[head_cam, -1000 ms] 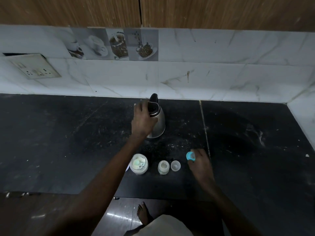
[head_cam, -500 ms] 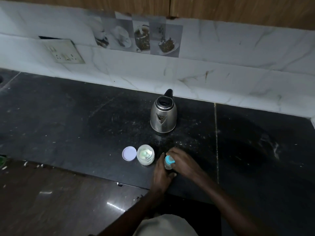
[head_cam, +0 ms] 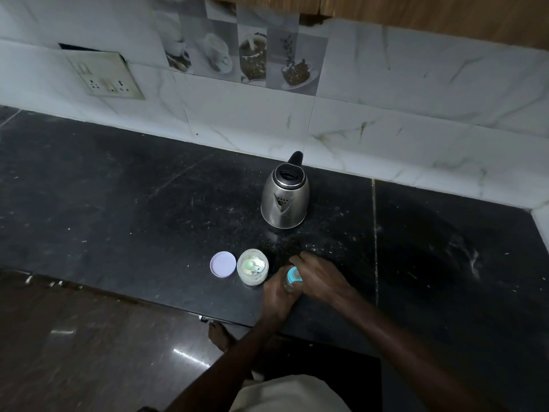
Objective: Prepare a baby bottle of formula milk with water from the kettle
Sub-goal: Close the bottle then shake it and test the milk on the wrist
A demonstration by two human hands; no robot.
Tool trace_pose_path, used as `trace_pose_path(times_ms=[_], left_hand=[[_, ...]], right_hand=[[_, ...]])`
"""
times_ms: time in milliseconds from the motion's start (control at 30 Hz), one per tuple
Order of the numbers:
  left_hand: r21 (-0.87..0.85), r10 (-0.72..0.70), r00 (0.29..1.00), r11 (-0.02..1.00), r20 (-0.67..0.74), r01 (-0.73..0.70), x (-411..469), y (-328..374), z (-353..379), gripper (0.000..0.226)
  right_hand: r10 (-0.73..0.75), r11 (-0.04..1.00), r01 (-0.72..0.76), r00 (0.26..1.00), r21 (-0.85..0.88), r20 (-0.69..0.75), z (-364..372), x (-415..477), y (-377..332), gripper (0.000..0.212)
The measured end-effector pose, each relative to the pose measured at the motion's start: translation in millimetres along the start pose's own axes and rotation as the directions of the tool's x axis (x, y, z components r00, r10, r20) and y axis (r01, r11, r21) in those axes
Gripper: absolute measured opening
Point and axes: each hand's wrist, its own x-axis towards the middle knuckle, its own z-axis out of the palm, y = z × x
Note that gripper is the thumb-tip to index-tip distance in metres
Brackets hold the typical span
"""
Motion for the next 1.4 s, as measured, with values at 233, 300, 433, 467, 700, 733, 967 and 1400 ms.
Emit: trace_pose_path(times_ms=[233, 300, 433, 467, 700, 733, 967, 1400], left_hand=[[-0.014, -0.057, 0.998, 0.998, 0.015, 0.057, 2, -3, 0, 0.018], [-0.018, -0.039, 0.997, 0.999, 0.068, 0.040, 3, -1, -1, 0.026], [0.107, 0.010, 0.990, 0.994, 0.138, -0.025, 3, -1, -5, 0.027], [0.107, 0.031, 0.995, 0.993, 0.100, -0.042, 1, 2, -6, 0.024], [0.067, 0.046, 0.996, 0.996, 0.072, -0.050, 0, 0, -6, 0.028], [0.037, 0.049, 0.997, 0.998, 0.051, -0.051, 0, 0, -6, 0.028], [-0.048, 0.065, 0.998, 0.997, 0.013, -0.064, -2, 3, -7, 0.030], [-0.068, 0.034, 0.999, 0.997, 0.030, -0.032, 1, -5, -2, 0.030]], right_hand=[[-0.075, 0.997, 0.074, 0.997, 0.022, 0.035, -10, -4, 2, 0.038], [-0.050, 0.998, 0.051, 0.998, -0.027, 0.036, -13, -4, -2, 0.042], [-0.108, 0.993, 0.111, 0.991, -0.038, 0.076, -14, -6, -2, 0.042], [-0.083, 0.996, 0.085, 0.993, -0.018, 0.090, -18, -6, -5, 0.039], [-0.125, 0.992, 0.127, 0.988, -0.023, 0.093, -20, -4, -4, 0.042], [-0.096, 0.994, 0.100, 0.990, -0.035, 0.102, -22, -5, -5, 0.039], [-0.036, 0.999, 0.041, 0.988, -0.035, 0.147, -26, -8, -10, 0.043], [0.098, 0.987, -0.080, 0.988, -0.143, 0.122, -19, -7, -19, 0.038]])
